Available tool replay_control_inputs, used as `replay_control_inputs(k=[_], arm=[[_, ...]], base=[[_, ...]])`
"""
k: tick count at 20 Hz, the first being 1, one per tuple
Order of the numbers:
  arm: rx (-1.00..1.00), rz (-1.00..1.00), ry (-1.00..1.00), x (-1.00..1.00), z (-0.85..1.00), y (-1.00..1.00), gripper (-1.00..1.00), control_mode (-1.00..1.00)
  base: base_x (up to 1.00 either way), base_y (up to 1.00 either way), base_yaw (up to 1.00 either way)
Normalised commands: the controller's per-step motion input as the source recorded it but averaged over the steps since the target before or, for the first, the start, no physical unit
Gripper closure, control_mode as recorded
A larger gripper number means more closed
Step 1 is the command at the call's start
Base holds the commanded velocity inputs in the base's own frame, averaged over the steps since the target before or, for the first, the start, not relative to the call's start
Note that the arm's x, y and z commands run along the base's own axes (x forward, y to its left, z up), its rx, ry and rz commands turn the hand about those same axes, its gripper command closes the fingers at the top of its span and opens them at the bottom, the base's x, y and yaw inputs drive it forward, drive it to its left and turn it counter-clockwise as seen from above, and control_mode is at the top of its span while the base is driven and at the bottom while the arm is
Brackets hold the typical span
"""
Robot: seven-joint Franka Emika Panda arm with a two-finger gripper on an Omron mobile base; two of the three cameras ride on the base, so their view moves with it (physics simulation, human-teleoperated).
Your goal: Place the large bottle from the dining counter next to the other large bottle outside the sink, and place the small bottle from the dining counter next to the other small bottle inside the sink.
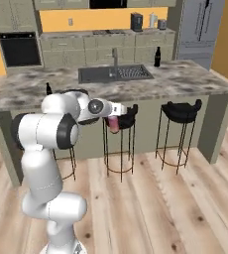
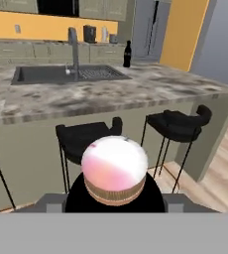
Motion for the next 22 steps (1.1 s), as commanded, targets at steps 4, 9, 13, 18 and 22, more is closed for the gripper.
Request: replay_control_inputs(k=[4,9,13,18,22], arm=[[0.00,0.00,0.00,0.00,0.00,0.00,1.00,1.00],[0.00,0.00,0.00,0.00,0.00,0.00,1.00,1.00],[0.00,0.00,0.00,0.00,0.00,0.00,1.00,1.00],[0.00,0.00,0.00,0.00,0.00,0.00,1.00,1.00],[0.00,0.00,0.00,0.00,0.00,0.00,1.00,1.00]], base=[[0.62,-0.67,-0.24],[0.78,-0.80,-0.19],[0.88,-0.76,-0.17],[0.92,-0.64,-0.14],[0.89,-0.63,-0.12]])
